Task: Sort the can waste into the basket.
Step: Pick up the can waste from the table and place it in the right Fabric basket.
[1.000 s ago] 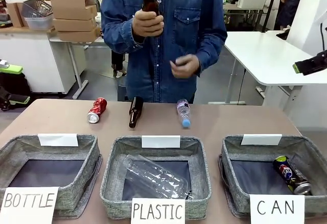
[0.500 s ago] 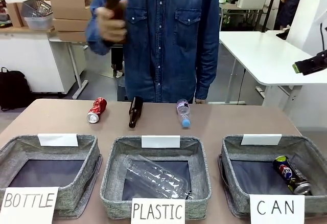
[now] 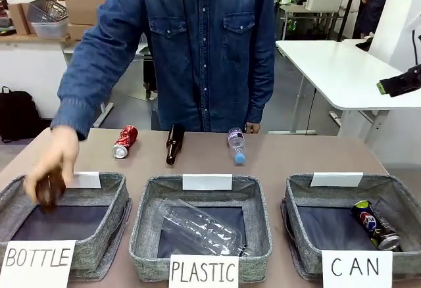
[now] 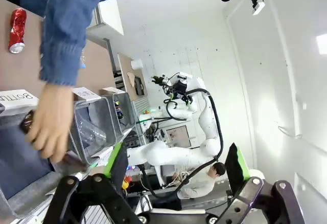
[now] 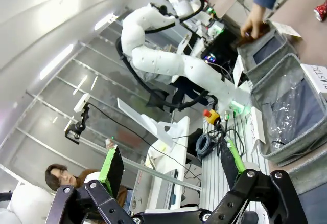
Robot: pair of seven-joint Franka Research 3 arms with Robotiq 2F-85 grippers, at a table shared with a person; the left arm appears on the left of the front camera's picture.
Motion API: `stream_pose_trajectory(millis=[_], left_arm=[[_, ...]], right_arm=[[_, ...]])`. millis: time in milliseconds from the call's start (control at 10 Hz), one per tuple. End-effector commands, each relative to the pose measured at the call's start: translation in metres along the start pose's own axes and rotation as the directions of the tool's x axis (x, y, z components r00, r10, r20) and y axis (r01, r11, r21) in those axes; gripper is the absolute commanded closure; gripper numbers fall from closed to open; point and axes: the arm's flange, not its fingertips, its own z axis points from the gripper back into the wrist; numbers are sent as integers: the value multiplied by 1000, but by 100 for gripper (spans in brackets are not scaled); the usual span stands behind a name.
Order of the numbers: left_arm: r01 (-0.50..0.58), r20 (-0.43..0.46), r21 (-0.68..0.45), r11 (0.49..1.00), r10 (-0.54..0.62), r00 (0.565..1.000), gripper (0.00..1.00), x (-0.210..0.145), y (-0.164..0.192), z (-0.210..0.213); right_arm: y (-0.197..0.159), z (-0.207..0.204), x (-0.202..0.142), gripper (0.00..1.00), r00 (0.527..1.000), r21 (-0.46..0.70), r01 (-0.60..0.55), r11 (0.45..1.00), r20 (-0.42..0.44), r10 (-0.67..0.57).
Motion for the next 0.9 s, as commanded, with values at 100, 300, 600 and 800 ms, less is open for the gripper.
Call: stream_pose_trajectory(millis=[100, 300, 600, 800], left_arm=[[1, -33, 0, 1000, -1, 999, 0, 0, -1, -3], [1, -33, 0, 1000, -1, 999, 0, 0, -1, -3], [1, -33, 0, 1000, -1, 999, 0, 0, -1, -3], [-4, -19, 3, 1000, 4, 1000, 0, 2, 0, -6]], right_arm=[[1, 5, -1, 0, 1000, -1, -17, 1000, -20, 17], [1, 5, -1, 0, 1000, -1, -17, 1000, -20, 17], [1, 5, -1, 0, 1000, -1, -17, 1000, -20, 17], [1, 5, -1, 0, 1000, -1, -17, 1000, -20, 17]])
